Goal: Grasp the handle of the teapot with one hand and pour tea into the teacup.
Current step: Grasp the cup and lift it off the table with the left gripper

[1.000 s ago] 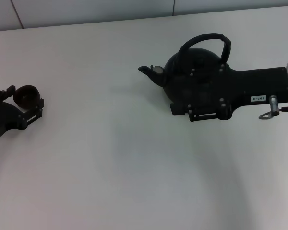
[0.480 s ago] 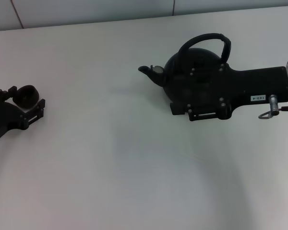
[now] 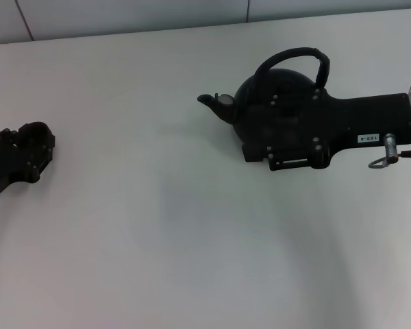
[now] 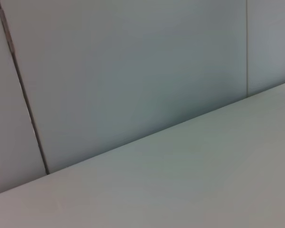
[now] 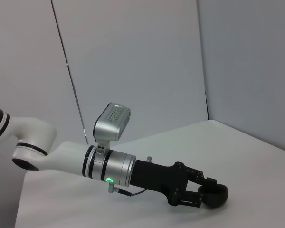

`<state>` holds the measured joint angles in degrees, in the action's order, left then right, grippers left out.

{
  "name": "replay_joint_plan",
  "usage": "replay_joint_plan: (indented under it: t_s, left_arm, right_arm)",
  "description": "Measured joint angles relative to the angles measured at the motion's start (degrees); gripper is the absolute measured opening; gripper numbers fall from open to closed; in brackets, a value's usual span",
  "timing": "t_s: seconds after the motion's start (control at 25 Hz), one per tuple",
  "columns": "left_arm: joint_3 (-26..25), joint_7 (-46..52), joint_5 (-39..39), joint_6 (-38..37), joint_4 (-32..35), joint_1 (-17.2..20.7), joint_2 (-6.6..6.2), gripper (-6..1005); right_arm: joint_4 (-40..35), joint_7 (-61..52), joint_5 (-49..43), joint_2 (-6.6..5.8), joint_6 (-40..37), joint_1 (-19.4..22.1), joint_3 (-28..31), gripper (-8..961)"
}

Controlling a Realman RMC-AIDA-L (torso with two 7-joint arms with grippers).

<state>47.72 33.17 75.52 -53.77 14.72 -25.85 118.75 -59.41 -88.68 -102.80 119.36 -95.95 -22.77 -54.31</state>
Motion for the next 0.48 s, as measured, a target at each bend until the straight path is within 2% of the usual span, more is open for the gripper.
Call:
replay_joint_plan:
  t_s: [0.12, 0.32, 0.48]
  left_arm:
    - [0.0, 0.0, -0.2, 0.0, 0.1, 0.0, -0.01, 509]
    - [0.0, 0.0, -0.2, 0.0, 0.2, 0.0, -0.01, 451]
    - [0.0, 0.0, 0.0, -0.3, 0.2, 0.0, -0.02, 454]
  right_arm:
    - [0.0, 0.0, 0.0, 0.00, 0.0, 0.0, 0.0, 700]
    - [0.0, 0.0, 0.1, 0.00, 0.0, 0.0, 0.0, 700]
    - [0.0, 0.0, 0.1, 0.00, 0.0, 0.0, 0.0, 700]
